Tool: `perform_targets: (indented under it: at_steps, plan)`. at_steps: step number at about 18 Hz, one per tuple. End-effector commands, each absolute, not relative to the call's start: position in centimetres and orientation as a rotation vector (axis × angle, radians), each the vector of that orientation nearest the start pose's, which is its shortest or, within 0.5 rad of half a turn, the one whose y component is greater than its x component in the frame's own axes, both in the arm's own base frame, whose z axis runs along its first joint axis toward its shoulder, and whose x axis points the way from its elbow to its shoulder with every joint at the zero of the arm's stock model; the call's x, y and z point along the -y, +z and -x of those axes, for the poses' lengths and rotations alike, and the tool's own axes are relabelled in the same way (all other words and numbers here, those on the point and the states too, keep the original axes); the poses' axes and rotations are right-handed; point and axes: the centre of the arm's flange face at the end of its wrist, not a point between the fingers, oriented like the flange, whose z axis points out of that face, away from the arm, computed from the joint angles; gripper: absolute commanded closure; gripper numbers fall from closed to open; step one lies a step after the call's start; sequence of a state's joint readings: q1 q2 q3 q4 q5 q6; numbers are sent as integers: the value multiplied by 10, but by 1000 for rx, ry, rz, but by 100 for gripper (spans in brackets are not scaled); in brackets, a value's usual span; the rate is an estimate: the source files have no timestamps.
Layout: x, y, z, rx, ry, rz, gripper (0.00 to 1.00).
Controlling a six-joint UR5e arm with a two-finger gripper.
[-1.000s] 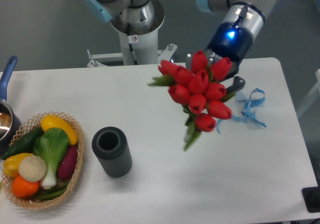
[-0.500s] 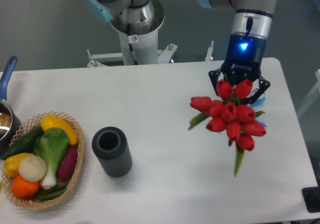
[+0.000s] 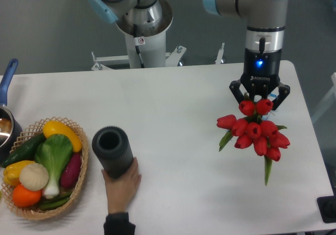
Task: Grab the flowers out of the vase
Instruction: 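Carry the tulip bunch away from the vase toward the blue ribbon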
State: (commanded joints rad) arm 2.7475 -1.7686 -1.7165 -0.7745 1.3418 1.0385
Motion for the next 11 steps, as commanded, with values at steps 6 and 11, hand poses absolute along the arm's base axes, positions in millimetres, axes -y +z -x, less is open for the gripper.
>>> perform_targets:
  at_steps: [6, 11]
  plan:
    - [-392, 373, 458, 73, 358, 2915, 88]
    - [-403, 359, 455, 51, 356, 2974, 88]
